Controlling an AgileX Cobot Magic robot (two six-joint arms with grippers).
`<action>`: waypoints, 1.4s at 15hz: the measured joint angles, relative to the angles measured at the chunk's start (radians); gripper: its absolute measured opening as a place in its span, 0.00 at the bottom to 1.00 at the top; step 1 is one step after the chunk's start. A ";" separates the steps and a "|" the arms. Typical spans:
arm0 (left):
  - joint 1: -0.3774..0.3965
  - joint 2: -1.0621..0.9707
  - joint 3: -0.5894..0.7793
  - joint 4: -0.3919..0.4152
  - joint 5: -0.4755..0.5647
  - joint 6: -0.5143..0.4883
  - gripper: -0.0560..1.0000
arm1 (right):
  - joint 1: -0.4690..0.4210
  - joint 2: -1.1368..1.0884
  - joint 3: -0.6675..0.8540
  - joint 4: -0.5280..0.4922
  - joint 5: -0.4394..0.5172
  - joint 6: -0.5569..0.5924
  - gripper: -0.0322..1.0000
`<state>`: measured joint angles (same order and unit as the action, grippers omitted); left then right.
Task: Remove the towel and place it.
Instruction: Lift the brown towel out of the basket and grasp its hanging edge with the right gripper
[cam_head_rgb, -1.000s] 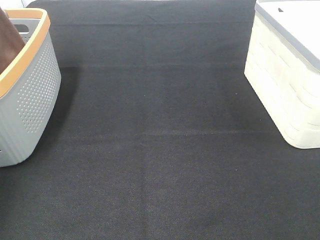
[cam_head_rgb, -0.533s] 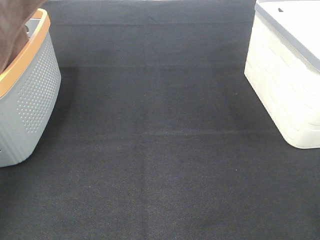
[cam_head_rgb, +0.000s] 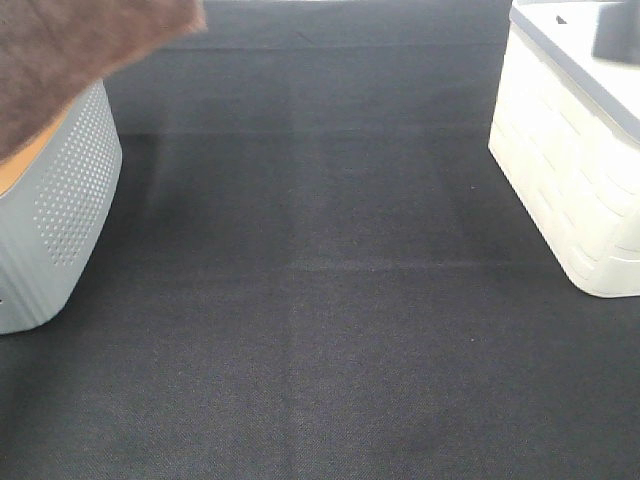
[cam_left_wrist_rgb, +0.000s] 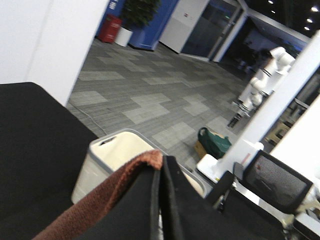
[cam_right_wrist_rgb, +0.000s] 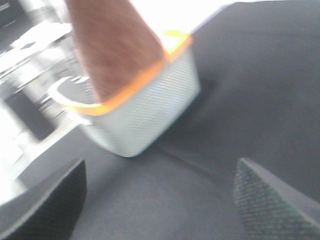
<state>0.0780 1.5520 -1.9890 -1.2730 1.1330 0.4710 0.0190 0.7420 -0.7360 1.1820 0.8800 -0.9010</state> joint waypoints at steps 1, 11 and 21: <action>-0.037 0.000 0.000 0.000 0.000 0.004 0.05 | 0.000 0.049 -0.049 0.019 0.041 -0.056 0.77; -0.252 0.000 0.000 0.024 0.002 0.048 0.05 | 0.214 0.310 -0.278 0.017 -0.047 -0.351 0.75; -0.252 0.000 -0.001 0.023 0.081 0.048 0.05 | 0.496 0.562 -0.278 -0.068 -0.326 -0.365 0.75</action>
<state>-0.1740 1.5520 -1.9900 -1.2500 1.2140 0.5190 0.5150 1.3040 -1.0140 1.1140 0.5540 -1.2660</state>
